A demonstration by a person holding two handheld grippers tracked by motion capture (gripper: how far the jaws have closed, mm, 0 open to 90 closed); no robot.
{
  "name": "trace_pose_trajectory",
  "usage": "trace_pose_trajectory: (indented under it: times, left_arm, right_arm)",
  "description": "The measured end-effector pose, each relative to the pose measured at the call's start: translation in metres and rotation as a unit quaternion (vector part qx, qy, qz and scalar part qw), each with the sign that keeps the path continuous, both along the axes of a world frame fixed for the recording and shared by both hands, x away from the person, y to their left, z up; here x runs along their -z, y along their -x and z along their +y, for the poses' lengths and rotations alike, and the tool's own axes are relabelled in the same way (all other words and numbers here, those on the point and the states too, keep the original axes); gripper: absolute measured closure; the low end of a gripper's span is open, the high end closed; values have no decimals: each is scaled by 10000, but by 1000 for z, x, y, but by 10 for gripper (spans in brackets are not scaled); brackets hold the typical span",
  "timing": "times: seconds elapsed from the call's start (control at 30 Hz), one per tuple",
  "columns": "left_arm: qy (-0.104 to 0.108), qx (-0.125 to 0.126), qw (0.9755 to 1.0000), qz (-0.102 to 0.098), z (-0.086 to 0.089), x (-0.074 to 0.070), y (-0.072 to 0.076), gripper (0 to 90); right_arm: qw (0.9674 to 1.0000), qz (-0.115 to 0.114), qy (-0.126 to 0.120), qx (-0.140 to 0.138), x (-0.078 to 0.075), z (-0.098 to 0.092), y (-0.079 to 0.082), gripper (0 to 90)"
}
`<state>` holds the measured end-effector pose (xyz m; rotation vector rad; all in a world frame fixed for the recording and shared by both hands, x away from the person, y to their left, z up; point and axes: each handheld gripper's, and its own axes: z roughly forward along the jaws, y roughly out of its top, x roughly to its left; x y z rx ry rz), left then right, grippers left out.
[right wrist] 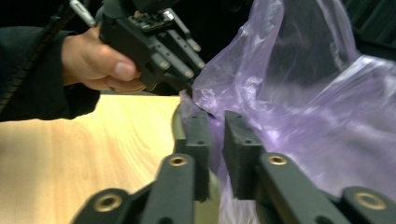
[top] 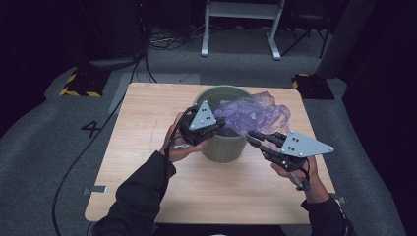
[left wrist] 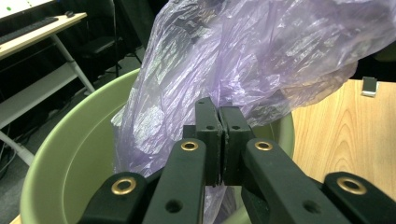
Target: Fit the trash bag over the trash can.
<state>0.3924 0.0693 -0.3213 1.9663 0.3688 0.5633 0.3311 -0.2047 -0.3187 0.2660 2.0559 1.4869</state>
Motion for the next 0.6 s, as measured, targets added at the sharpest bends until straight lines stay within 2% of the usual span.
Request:
trace_pose_trajectory:
  times: [0.1,0.27,0.33,0.43,0.53,0.6]
  left_arm:
    - [1,-55,10000,-16,8,2,1,884]
    - [76,-85,9999,23,18,4,2,884]
    - [103,-98,9999,48,21,6,2,884]
    - [148,-101,9998,64,24,8,2,884]
    - [156,-120,9998,78,27,10,2,884]
    - [181,-138,9997,77,28,11,3,883]
  right_arm:
    - [9999,-49,-36,-97,5,-2,7,704]
    - [9999,-84,60,47,12,-8,16,575]
    - [9994,-157,62,300,14,-12,18,480]
    - [9985,-215,-96,500,14,-20,20,406]
    - [9950,-295,-281,914,10,-32,19,318]
    - [9929,-212,-389,1103,9,-38,16,288]
